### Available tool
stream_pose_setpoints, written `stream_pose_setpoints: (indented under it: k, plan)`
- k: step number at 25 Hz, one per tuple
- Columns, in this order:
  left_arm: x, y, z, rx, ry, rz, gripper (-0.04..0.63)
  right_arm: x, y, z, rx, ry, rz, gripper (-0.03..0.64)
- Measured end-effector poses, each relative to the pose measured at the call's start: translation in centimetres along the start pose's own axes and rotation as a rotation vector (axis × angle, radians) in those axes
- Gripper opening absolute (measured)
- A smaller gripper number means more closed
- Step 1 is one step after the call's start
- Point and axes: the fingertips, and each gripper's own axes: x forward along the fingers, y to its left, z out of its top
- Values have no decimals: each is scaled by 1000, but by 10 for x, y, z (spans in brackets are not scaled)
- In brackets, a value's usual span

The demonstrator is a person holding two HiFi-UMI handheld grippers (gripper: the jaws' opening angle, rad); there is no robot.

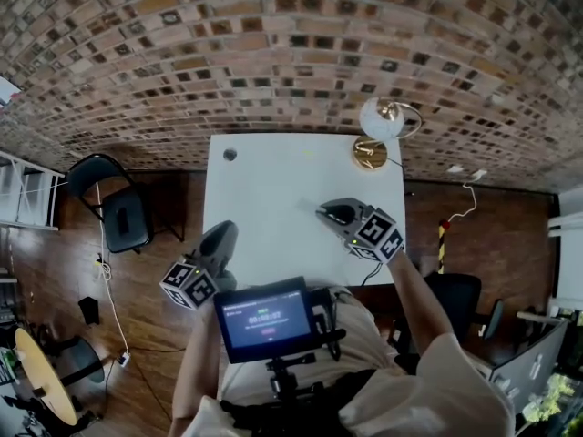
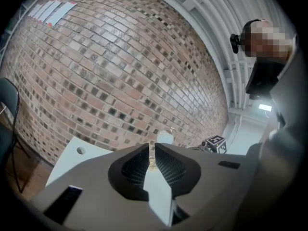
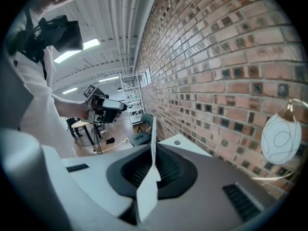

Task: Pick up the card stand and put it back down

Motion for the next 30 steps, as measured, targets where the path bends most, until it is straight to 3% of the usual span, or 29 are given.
stream_pose_setpoints:
  k: [8,30]
  plan:
    - [-2,-32,37,25,-32,-66,31,-33,9,47,-64,-32,-8,26]
    - [-1,-81,87,160,-59,-166,14,-102,13,126,-63,-120,-47,26]
